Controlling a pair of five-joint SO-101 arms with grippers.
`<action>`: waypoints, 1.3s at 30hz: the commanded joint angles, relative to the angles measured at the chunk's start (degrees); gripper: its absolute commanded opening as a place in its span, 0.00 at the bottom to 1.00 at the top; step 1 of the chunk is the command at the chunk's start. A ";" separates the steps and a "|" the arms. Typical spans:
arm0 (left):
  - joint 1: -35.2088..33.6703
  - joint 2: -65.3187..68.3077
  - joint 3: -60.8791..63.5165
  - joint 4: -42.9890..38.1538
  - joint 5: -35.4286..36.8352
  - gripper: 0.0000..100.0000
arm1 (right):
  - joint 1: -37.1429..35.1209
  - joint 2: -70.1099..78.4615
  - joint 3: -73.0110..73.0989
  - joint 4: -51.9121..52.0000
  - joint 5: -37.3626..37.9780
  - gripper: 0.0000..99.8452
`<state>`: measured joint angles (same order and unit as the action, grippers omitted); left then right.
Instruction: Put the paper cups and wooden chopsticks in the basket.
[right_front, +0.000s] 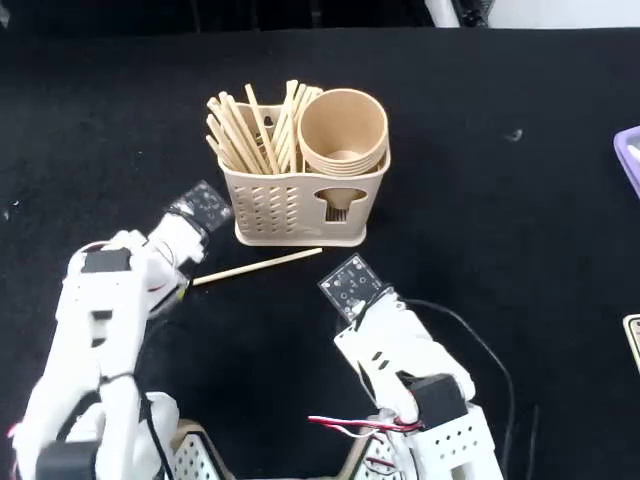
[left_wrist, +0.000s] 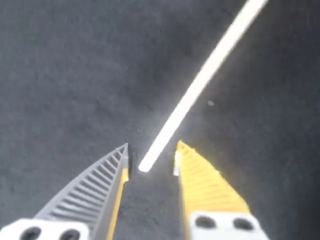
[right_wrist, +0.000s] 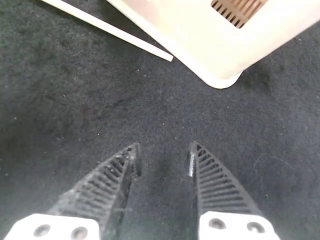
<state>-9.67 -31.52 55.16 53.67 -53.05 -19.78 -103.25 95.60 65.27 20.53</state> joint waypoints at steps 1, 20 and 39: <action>0.66 8.44 -8.40 2.73 -1.67 0.20 | 0.79 -4.70 -0.31 -1.14 0.70 0.16; -5.67 28.13 -20.79 2.02 -6.15 0.20 | 0.79 -4.70 -0.48 -1.14 0.70 0.16; -2.77 27.60 -12.44 -1.05 -6.24 0.03 | 0.79 -4.70 -0.31 -1.14 0.70 0.16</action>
<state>-12.22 -4.00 42.15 53.93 -58.95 -19.78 -103.25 95.60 65.27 20.53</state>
